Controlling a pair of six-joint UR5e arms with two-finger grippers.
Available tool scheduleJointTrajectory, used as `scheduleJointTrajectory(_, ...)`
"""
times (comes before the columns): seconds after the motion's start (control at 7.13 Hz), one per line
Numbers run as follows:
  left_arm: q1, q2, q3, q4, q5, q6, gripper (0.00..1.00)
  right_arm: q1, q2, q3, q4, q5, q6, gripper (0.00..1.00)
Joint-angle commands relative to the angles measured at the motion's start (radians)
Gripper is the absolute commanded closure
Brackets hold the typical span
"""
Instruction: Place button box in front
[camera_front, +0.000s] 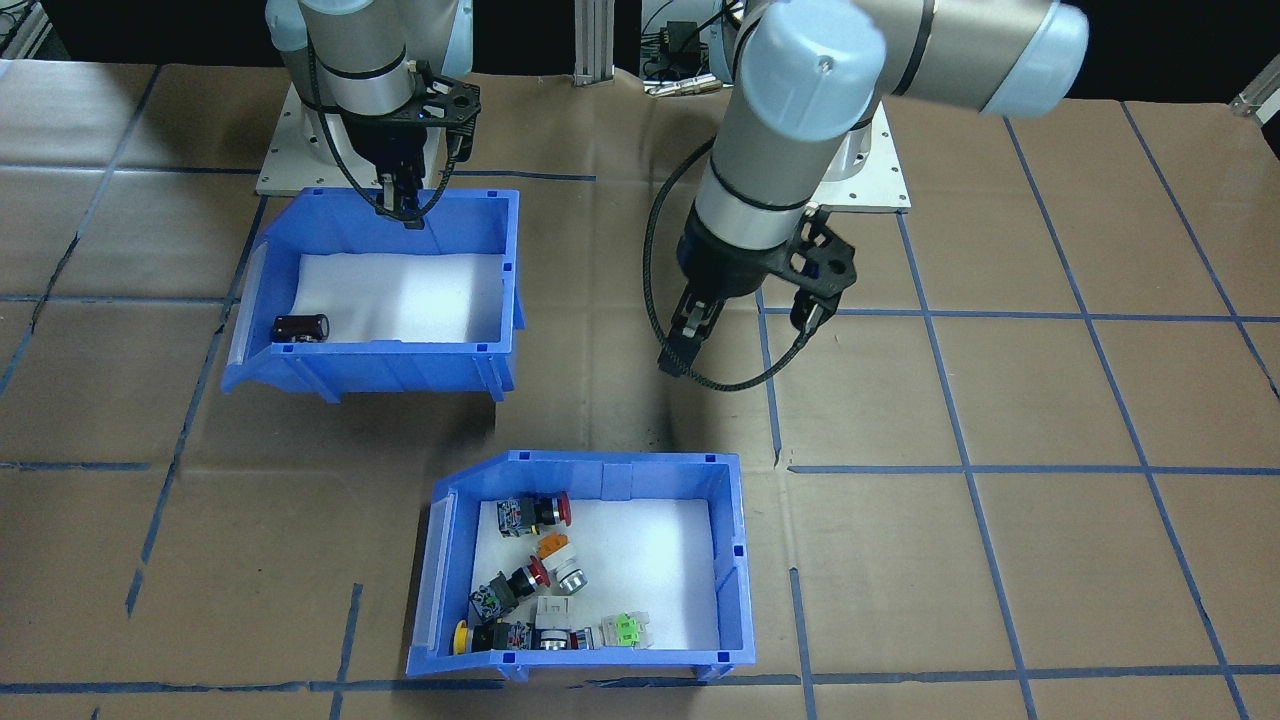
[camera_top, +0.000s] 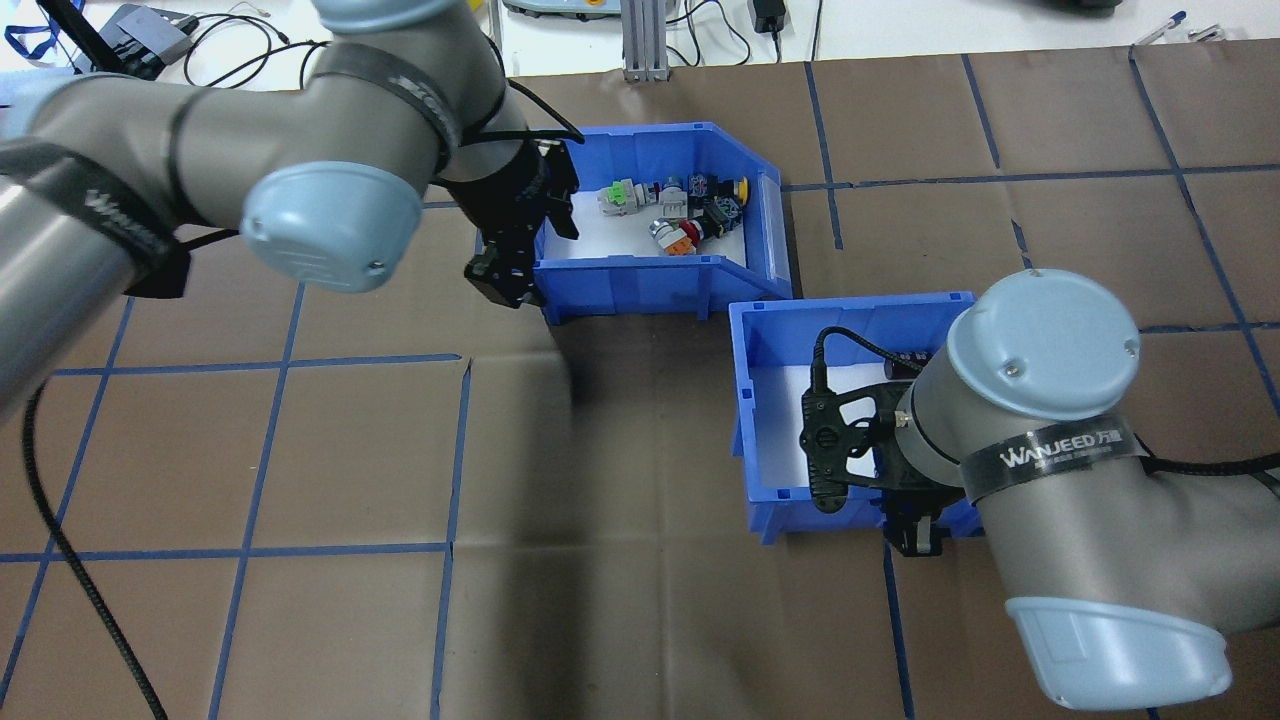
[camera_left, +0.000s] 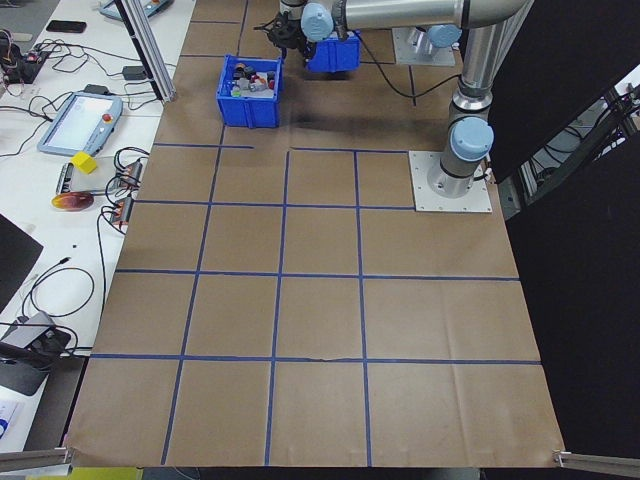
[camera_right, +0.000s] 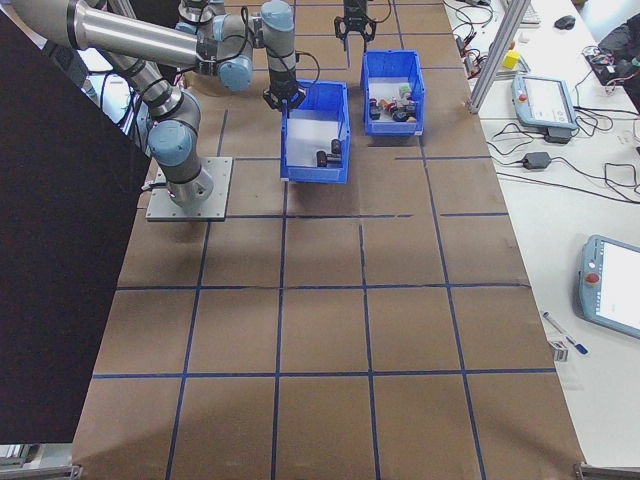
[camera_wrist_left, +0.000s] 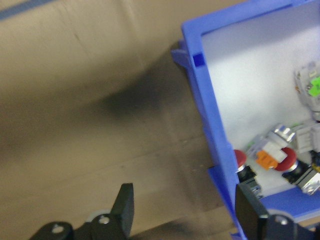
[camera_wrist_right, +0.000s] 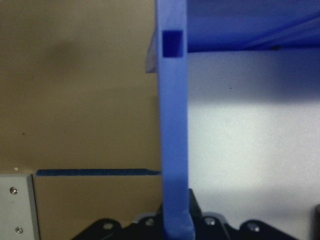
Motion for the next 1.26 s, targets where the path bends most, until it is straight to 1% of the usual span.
scheduleJointTrajectory(0.0, 0.103, 0.185, -0.018, -0.263, 0.006, 0.508, 0.01, 0.127, 0.023, -0.004, -0.031, -0.005, 0.136, 0.94)
scheduleJointTrajectory(0.14, 0.151, 0.225, -0.018, -0.302, 0.009, 0.745, 0.00, 0.183, 0.045, -0.005, -0.061, -0.007, 0.194, 0.94)
scheduleJointTrajectory(0.28, 0.188, 0.255, -0.019, -0.315, 0.039, 0.989, 0.00, 0.233, 0.072, -0.005, -0.098, -0.008, 0.239, 0.94)
scheduleJointTrajectory(0.42, 0.197, 0.257, -0.019, -0.314, 0.143, 1.231, 0.00, 0.289, 0.101, -0.007, -0.142, -0.013, 0.286, 0.94)
scheduleJointTrajectory(0.56, 0.199, 0.259, -0.021, -0.309, 0.177, 1.332, 0.00, 0.333, 0.132, -0.008, -0.175, -0.025, 0.313, 0.94)
scheduleJointTrajectory(0.84, 0.197, 0.262, -0.018, -0.303, 0.171, 1.342, 0.00, 0.393, 0.202, -0.008, -0.244, -0.027, 0.371, 0.94)
scheduleJointTrajectory(0.98, 0.197, 0.276, -0.021, -0.303, 0.179, 1.344, 0.00, 0.415, 0.235, -0.008, -0.274, -0.033, 0.402, 0.93)
scheduleJointTrajectory(1.12, 0.197, 0.279, -0.022, -0.303, 0.177, 1.344, 0.00, 0.427, 0.253, -0.010, -0.290, -0.033, 0.420, 0.93)
